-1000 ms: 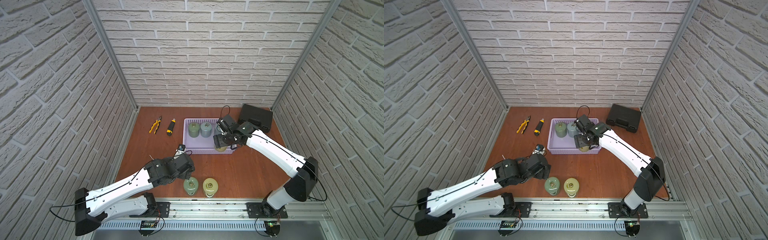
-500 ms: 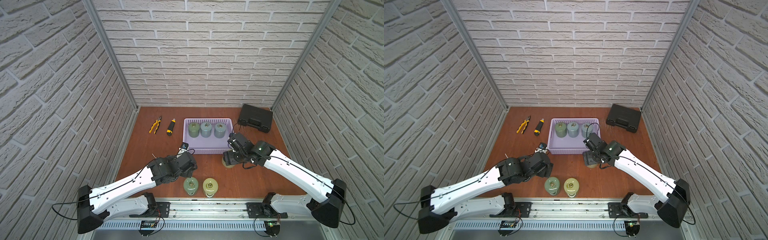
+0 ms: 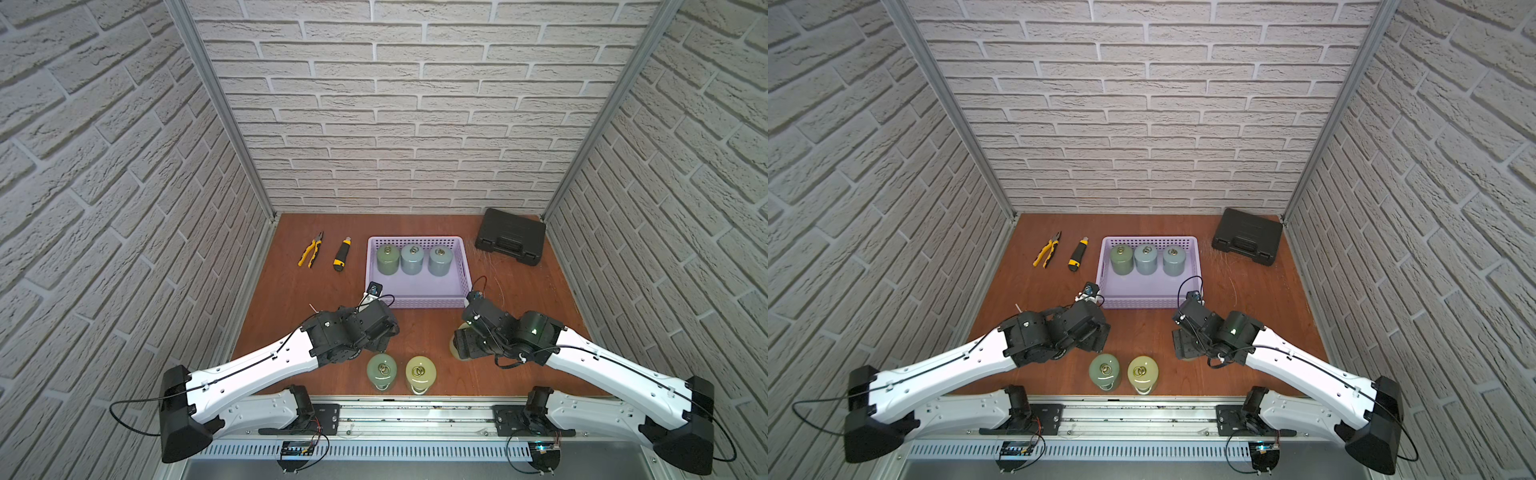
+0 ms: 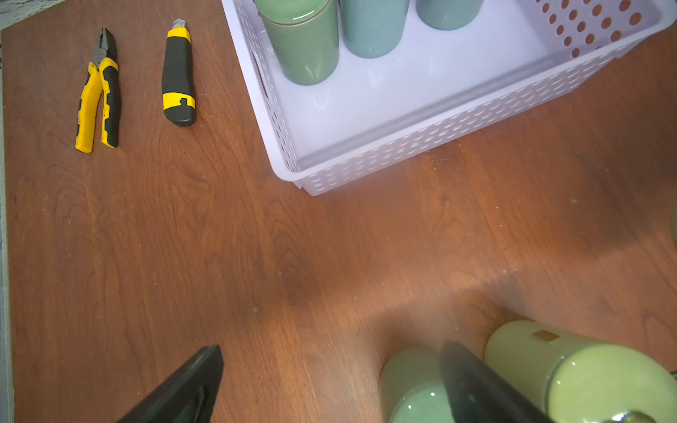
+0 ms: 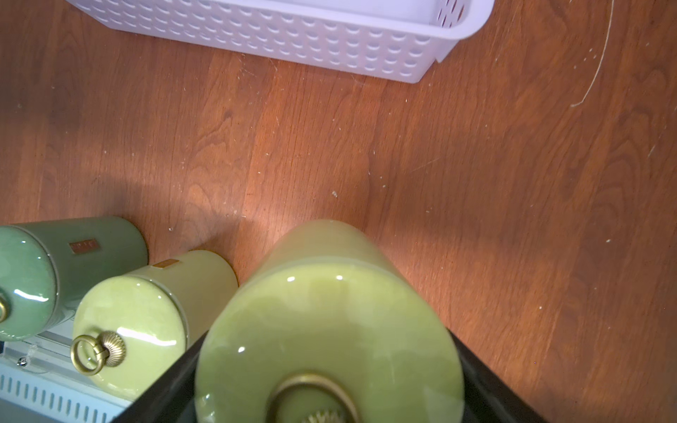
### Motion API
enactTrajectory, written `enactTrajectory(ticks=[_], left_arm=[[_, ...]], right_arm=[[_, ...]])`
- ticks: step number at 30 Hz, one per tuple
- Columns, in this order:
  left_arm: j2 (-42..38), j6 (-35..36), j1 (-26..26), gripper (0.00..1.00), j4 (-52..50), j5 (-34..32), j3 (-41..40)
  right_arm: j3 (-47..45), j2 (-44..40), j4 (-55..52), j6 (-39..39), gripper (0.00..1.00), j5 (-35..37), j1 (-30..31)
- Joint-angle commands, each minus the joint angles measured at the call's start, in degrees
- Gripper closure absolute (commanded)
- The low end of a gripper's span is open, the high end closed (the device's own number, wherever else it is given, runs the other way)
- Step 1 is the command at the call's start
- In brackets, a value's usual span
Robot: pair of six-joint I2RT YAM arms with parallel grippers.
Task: Take the tea canister out of the basket
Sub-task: Place the tea canister at the center of the board.
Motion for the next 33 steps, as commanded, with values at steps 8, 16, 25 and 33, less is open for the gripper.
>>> enactTrajectory(ticks=[8, 16, 25, 33], left_arm=[[0.21, 0.49, 0.5, 0.02, 0.47, -0.29, 1.67], [-0.48, 0.3, 0.54, 0.02, -0.17, 0.16, 1.49], [-1.71, -0.05, 0.5, 0.02, -1.18, 0.18, 0.96], [-2.93, 0.17, 0.5, 0.02, -1.93, 0.32, 0.44]], right_arm=[[-3.86, -2.45, 3.7, 8.57, 0.54, 4.22, 6.79], [-5.23, -0.28, 5.15, 11.36, 0.54, 5.5, 10.77], [-6.65, 2.4, 7.56, 13.61, 0.54, 6.01, 13.82], [-7.67, 4.0, 8.28, 17.04, 0.54, 7.12, 16.79]])
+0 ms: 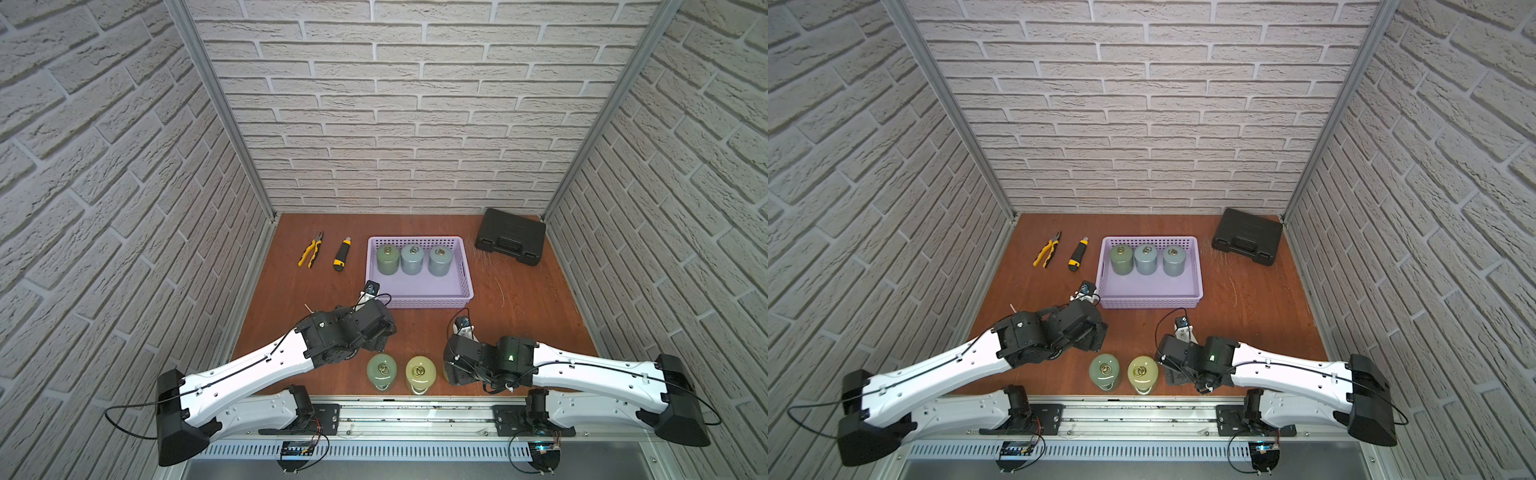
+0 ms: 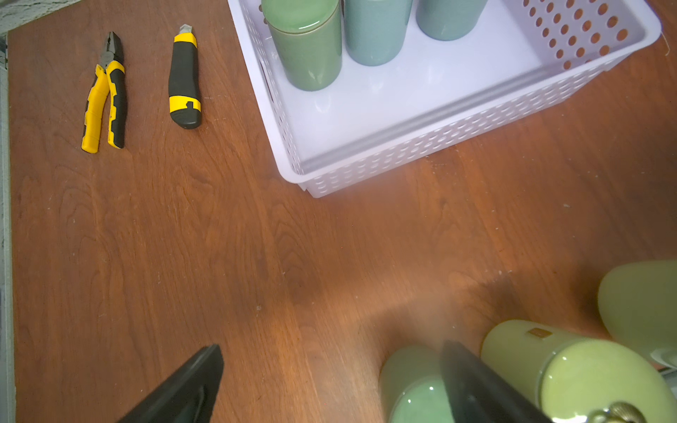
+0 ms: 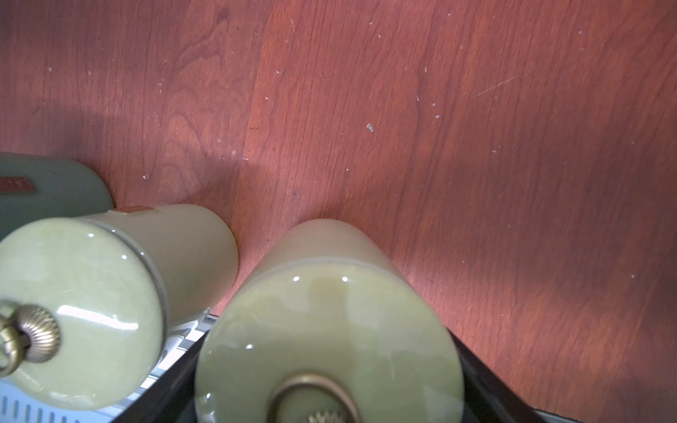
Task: Take the tea canister out of the basket
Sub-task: Place the tea canister at the center of the board.
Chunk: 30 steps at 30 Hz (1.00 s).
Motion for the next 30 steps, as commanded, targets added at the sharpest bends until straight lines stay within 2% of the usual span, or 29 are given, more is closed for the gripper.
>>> enactTrajectory(ticks=[1, 21, 26, 30], left_arm=[[-1.21, 0.26, 0.26, 0.02, -0.82, 0.1, -0.11], [-1.26, 0.25, 0.52, 0.02, -0.38, 0.97, -0.9], [-1.62, 0.26, 0.53, 0.02, -0.47, 0.98, -1.16], [-1.95, 0.17, 0.55, 0.02, -0.38, 0.92, -1.43]], right_arm=[[-0.13, 0.14, 2.99, 2.86, 0.54, 3.08, 1.45], [-2.09, 2.03, 3.08, 8.6, 0.52, 4.43, 5.68], [-2.39, 1.83, 2.29, 10.11, 0.36, 5.09, 6.28], [-2.4, 1.67, 1.86, 10.74, 0.28, 5.37, 6.5]])
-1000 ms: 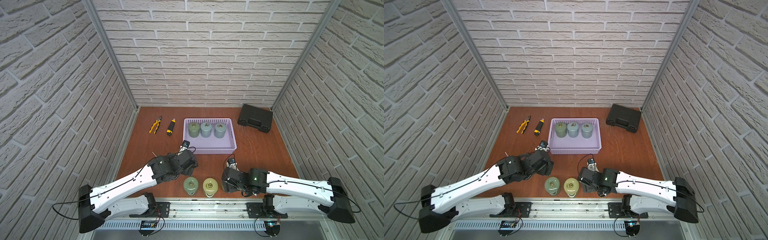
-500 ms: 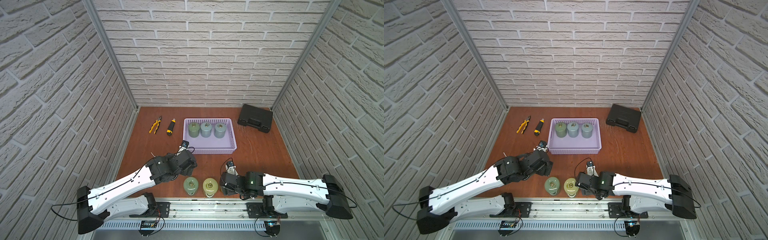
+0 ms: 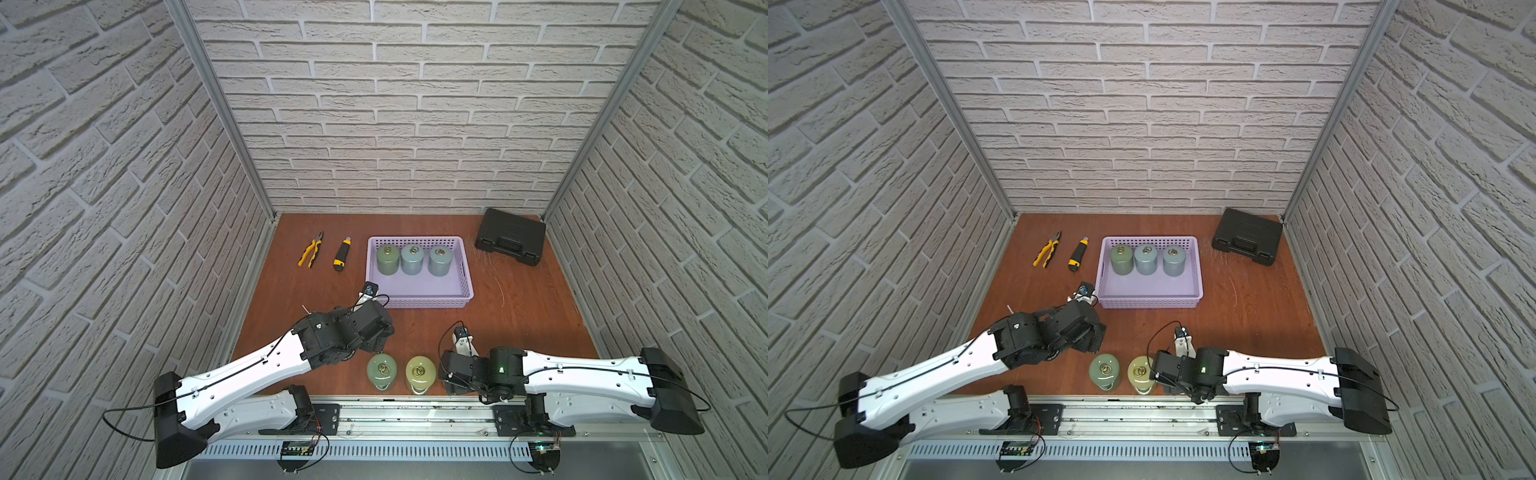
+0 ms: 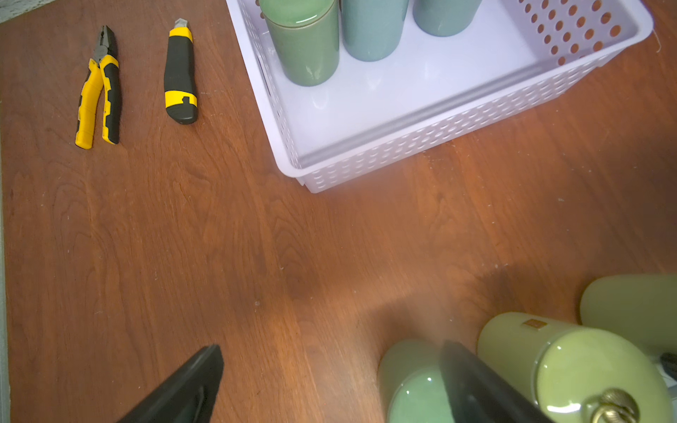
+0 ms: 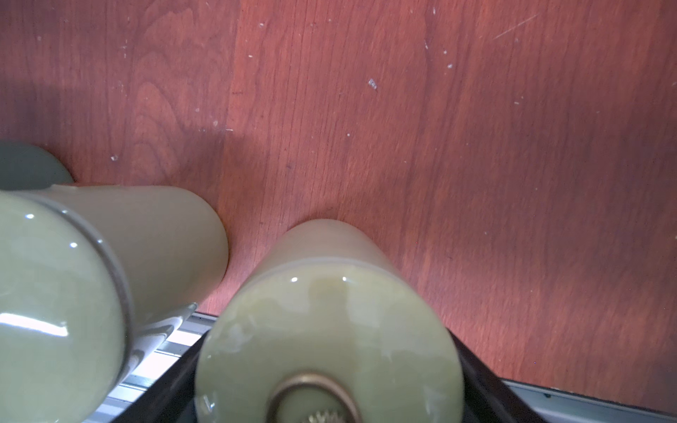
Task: Take the tea canister out of the basket
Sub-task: Place the tea canister at the center of the board.
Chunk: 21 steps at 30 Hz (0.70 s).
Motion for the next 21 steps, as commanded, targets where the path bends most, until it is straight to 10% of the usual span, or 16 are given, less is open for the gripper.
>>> enactTrajectory(ticks=[1, 21], left_arm=[[-0.99, 0.11, 0.5, 0.02, -0.05, -0.04, -0.89], [-1.86, -0.89, 0.67, 0.02, 0.15, -0.31, -1.45]], right_arm=[[0.29, -0.95, 0.52, 1.67, 0.26, 3.41, 0.68], [-0.35, -2.92, -0.66, 2.98, 0.03, 3.82, 0.67]])
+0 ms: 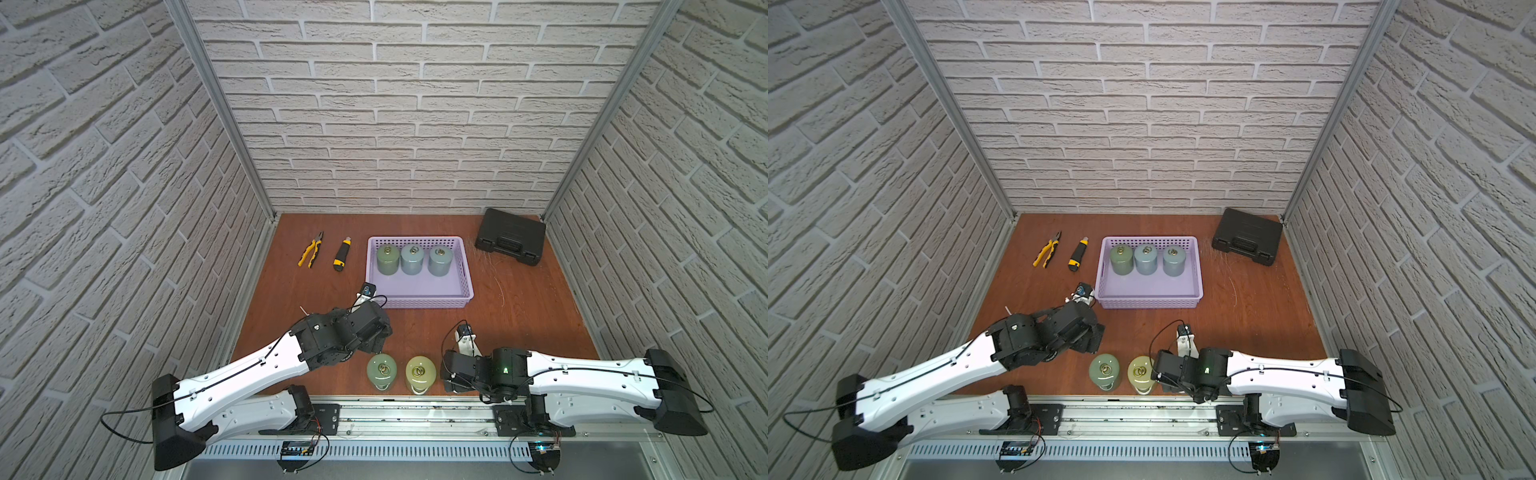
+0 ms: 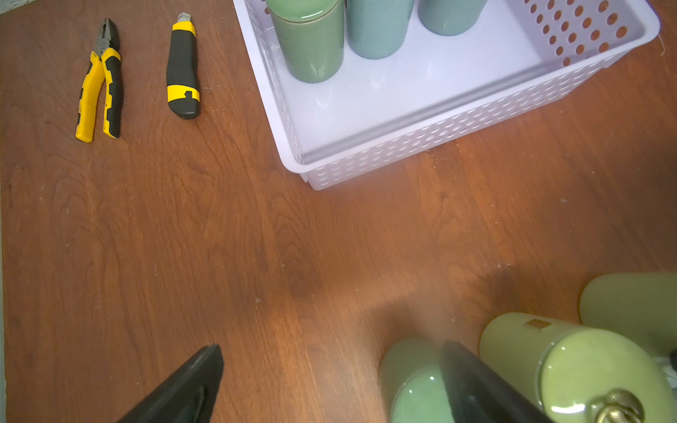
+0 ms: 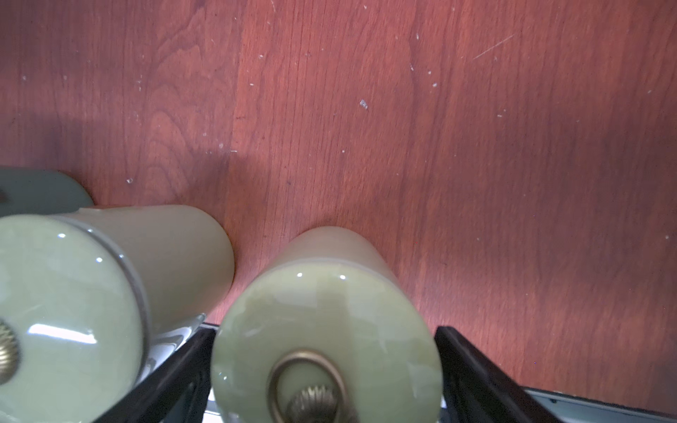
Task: Take the tea canister out of the basket
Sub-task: Place the tea canister at the center of the board.
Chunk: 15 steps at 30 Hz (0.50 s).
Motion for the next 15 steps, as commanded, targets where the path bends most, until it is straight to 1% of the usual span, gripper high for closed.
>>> enactTrajectory(ticks=[1, 7, 10, 13, 15], left_arm=[[-0.86, -0.19, 0.44, 0.02, 0.15, -0.37, -0.56], [-0.42, 1.86, 2.33, 0.02, 0.18, 1.15, 1.01], [-0.53, 3.36, 5.39, 0.02, 0.76, 3.89, 1.59], [-0.9, 5.15, 9.45, 0.02, 2.23, 8.65, 1.76], [-0.92, 6.28, 11.91, 0.02, 3.01, 10.73, 2.07]], right_arm=[[-0.17, -1.31, -0.91, 1.08, 0.03, 1.86, 0.53], [1.82, -3.91, -4.03, 0.48, 0.01, 3.75, 0.52], [2.62, -5.76, -5.22, -0.01, 0.01, 5.8, 0.53], [3.58, -7.89, -6.27, -0.93, 0.0, 7.81, 0.4], [4.16, -9.22, -7.07, -1.46, 0.0, 9.02, 0.18]])
